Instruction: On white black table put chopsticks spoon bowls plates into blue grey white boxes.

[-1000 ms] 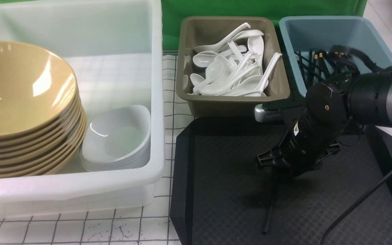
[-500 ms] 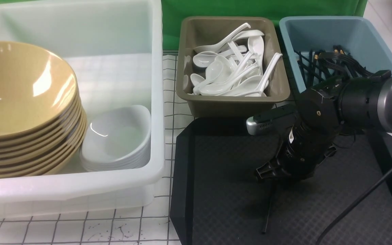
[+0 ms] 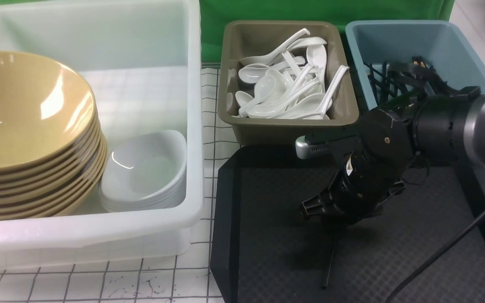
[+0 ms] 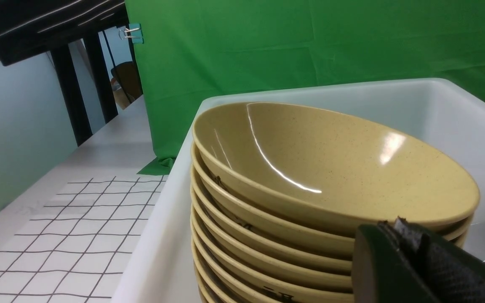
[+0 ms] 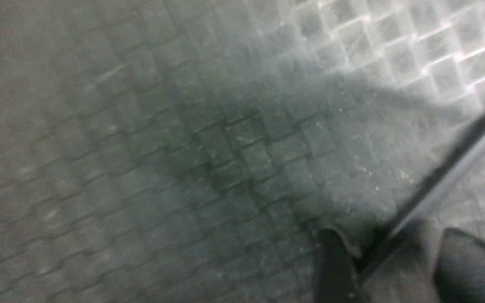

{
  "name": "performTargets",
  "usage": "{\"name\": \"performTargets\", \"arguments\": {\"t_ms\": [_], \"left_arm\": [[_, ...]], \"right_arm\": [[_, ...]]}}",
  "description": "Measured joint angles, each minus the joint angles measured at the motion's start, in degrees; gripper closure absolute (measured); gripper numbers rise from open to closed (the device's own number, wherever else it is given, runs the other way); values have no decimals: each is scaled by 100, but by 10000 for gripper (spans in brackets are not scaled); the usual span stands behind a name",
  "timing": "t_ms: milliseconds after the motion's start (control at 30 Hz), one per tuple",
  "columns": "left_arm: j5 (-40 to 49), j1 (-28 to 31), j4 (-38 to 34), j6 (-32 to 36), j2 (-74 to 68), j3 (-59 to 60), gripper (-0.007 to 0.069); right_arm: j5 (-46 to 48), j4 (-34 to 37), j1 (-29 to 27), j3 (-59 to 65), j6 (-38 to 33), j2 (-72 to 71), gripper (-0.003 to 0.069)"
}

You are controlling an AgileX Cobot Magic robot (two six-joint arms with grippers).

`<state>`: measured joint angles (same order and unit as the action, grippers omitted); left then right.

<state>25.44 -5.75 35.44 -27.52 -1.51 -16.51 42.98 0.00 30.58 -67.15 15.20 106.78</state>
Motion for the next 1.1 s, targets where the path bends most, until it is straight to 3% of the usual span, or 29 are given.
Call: {"name": "performTargets", "arguments": {"t_ms": [167,267,400,767,867,967,1100], "left_arm": [[0,0,13,6,0,0,638],[0,0,13,14,0,0,638],[0,0,18,9,0,0,638],[-18,0,31,9,0,0,638],[-24,0,35,9,0,5,638],[-74,0,78,9,0,37,638],[-151,0,122,9,0,37,638]], "right_arm": [[100,0,0,-76,-200,132,258],[232,-53,0,-89,-668,137,358],[504,0,0,-121,-1241,113,585],[773,-104,-22,-7,-1806,-1554,593],[176,-455,-170,-7,-1842,-2143,593],[-1678,-1144,-843,-7,-1675,-2390,593],[-3929,-1345,-1667,-69,-1327,-1753,593]]}}
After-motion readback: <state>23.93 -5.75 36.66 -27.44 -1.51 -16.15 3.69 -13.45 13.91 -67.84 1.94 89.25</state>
